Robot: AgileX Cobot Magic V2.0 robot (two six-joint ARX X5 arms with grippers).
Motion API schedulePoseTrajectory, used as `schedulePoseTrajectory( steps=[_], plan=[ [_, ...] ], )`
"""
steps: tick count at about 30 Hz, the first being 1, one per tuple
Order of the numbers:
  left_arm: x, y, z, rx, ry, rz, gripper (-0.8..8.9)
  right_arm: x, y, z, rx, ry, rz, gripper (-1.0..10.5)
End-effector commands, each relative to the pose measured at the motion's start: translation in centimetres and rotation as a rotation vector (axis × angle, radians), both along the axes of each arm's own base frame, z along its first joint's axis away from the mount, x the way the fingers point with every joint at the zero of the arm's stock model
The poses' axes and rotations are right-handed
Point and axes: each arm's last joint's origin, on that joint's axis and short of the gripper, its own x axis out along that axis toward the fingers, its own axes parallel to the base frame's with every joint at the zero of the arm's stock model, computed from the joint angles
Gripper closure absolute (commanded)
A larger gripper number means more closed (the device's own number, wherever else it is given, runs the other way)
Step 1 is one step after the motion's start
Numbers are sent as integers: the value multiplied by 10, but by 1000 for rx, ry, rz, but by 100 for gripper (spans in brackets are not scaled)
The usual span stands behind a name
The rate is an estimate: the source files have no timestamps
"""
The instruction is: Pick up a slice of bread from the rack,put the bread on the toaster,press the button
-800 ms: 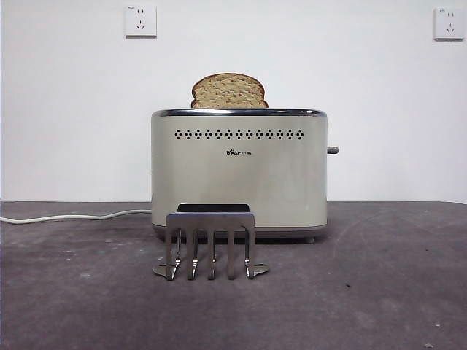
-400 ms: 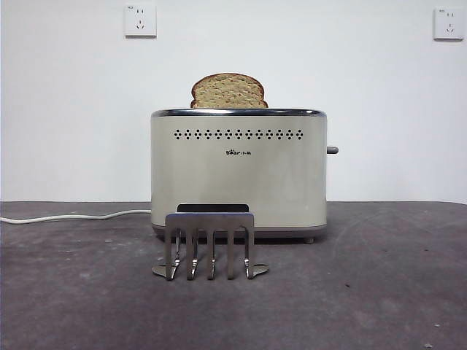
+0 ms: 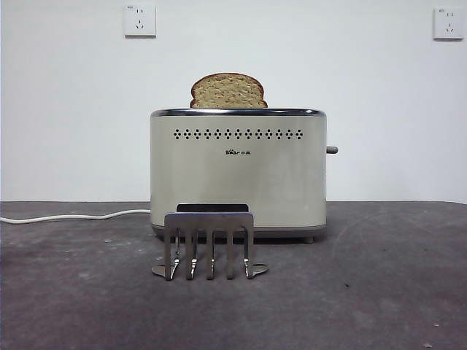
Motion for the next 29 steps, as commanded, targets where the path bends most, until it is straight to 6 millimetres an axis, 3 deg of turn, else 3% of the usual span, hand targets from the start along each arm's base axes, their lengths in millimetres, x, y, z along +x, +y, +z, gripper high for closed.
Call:
schedulePoseTrajectory(
  steps=[1, 8, 14, 29],
  plan=[
    [8, 1, -42, -7, 38, 25, 817, 0, 0, -3, -7, 0, 3, 946],
    [19, 2, -117, -36, 159, 48, 817, 0, 0, -2, -7, 0, 3, 946],
    [22, 3, -158, -91, 208, 86, 817, 0, 0, -3, -7, 0, 3, 946],
    [27, 3, -195, -104, 407, 97, 817, 0, 0, -2, -8, 0, 2, 946]
  ],
)
